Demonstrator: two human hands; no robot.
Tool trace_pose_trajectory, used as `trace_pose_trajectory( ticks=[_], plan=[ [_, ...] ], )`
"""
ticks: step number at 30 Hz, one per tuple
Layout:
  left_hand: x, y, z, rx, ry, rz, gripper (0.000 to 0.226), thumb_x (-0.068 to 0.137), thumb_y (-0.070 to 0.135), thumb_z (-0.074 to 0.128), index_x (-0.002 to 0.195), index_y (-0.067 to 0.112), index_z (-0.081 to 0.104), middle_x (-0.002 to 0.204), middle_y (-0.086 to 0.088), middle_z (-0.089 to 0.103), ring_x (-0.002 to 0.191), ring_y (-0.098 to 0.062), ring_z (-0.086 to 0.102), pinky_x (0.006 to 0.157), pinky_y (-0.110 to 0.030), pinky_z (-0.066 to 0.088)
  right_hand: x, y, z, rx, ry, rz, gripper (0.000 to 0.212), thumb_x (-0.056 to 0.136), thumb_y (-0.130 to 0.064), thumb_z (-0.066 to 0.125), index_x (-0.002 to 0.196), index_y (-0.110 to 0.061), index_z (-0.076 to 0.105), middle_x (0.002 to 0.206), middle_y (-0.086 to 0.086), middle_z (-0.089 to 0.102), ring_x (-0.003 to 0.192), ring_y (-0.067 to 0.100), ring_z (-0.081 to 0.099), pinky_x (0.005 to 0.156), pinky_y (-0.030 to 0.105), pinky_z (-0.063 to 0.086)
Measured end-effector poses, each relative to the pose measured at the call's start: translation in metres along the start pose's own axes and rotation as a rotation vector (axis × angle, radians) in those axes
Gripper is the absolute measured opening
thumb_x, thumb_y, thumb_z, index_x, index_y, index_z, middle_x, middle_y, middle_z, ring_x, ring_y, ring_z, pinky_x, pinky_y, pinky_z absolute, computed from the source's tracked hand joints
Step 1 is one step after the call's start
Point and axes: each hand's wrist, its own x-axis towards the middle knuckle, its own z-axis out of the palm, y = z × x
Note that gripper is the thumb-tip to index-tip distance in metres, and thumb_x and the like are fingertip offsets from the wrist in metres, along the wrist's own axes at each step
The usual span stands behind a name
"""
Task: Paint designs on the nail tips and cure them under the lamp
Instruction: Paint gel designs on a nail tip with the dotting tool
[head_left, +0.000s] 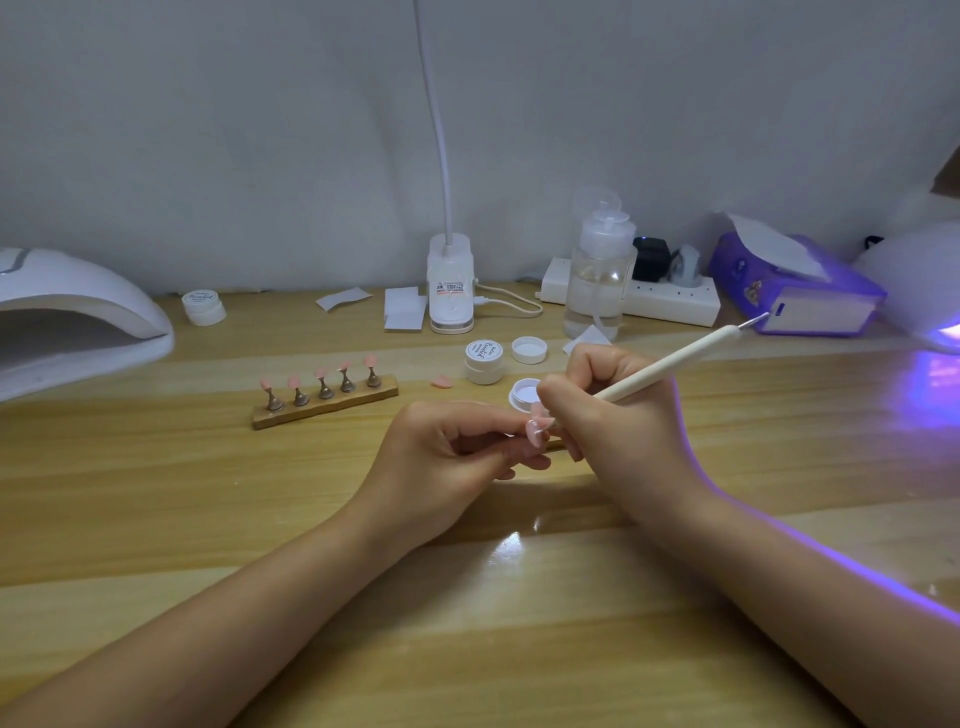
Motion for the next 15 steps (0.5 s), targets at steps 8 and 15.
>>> trace_pose_trajectory(
  ticks=[8,15],
  plan=[
    [0.0001,0.0009,0.0000,-0.004,0.003,-0.010,0.018,0.073,0.015,0.064,0.089,0.021,0.070,0.075,0.011,0.072,0.071,-0.009,0.070,0.057,-0.017,0.052,0.0002,0.0009,0.0000,0.001,-0.006,0.005,0.036,0.073,0.011,0.051,0.047,-0.008,0.036,0.032,-0.007,0.042,0.035,0.003,0.049,0.037,0.015,0.037],
    [0.0001,0.0007,0.0004,-0.010,0.006,-0.009,0.019,0.072,0.015,0.064,0.089,0.021,0.069,0.073,0.012,0.072,0.070,-0.009,0.070,0.057,-0.017,0.052,0.0001,0.0013,-0.0001,0.015,-0.004,0.007,0.037,0.073,0.012,0.051,0.046,-0.008,0.035,0.034,-0.008,0.044,0.033,0.001,0.048,0.037,0.011,0.035]
  ],
)
